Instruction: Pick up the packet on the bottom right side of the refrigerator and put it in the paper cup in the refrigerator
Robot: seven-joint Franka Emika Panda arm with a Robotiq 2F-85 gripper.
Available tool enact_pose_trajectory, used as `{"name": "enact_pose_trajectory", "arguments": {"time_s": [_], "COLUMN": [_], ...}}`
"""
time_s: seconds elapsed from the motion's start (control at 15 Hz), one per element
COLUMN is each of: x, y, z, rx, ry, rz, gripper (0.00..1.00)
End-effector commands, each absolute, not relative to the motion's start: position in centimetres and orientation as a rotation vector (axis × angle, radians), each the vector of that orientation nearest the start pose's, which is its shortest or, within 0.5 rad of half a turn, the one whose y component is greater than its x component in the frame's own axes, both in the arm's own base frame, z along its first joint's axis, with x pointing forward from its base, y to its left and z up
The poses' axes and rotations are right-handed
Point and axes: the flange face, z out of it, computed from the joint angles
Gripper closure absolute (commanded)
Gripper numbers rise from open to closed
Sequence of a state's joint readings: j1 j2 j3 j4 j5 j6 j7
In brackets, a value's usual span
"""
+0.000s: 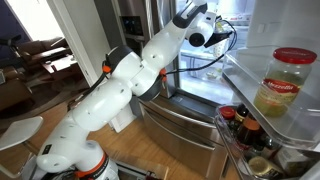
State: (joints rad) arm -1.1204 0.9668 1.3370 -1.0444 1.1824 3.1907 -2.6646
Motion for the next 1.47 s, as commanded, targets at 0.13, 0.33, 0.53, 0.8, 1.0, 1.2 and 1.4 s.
{"name": "enact_pose_trajectory", "arguments": {"time_s": [0.13, 0.33, 0.53, 0.8, 1.0, 1.2, 1.4], "x": [66.6, 67.1, 67.4, 67.8, 67.9, 67.9, 68.0], "y": [-42.0, -42.2, -42.3, -42.4, -42.7, -43.0, -43.0], "z": [54.3, 53.3, 52.7, 52.0, 51.5, 51.1, 50.8], "rx": [1.739, 1.747, 1.753, 1.767, 1.772, 1.781, 1.797], "ry": [0.278, 0.229, 0.193, 0.146, 0.118, 0.092, 0.062], "rz": [1.975, 2.017, 2.045, 2.055, 2.051, 2.051, 2.053], "gripper": [0.98, 0.98, 0.98, 0.98, 0.98, 0.98, 0.98]}}
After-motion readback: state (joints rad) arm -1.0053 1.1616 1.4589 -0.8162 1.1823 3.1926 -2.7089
